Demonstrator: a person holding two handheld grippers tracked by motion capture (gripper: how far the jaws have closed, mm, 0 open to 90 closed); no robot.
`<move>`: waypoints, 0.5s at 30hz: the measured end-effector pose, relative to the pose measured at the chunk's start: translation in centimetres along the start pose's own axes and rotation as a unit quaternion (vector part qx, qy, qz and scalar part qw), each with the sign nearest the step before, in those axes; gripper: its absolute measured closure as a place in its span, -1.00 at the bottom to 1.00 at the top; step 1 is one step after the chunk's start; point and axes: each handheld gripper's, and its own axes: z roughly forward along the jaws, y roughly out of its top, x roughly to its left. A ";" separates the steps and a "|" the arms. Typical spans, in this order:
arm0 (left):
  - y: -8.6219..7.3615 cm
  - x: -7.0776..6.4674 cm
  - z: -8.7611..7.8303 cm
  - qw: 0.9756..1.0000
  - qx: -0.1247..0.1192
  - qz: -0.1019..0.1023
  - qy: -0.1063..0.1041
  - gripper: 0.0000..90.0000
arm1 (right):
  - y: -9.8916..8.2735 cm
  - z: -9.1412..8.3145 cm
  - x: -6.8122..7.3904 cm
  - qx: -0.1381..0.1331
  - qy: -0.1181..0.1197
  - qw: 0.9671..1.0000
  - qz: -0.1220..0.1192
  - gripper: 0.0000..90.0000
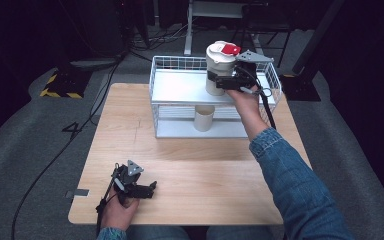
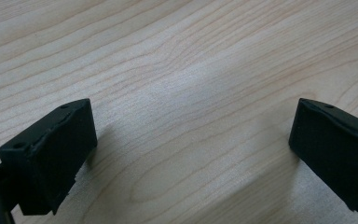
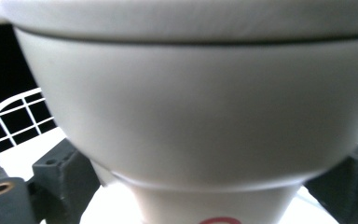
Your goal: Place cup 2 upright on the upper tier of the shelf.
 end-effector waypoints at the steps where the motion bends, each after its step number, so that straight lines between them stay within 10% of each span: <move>1: 0.0 0.0 0.0 1.000 0.000 0.000 0.000 -0.97 | 0.1 -0.1 0.0 -0.002 0.000 1.000 -0.001 -0.84; 15: 0.0 0.0 0.0 1.000 0.000 -0.001 0.000 -0.97 | 0.4 -4.2 0.3 0.004 0.012 1.000 0.014 -0.83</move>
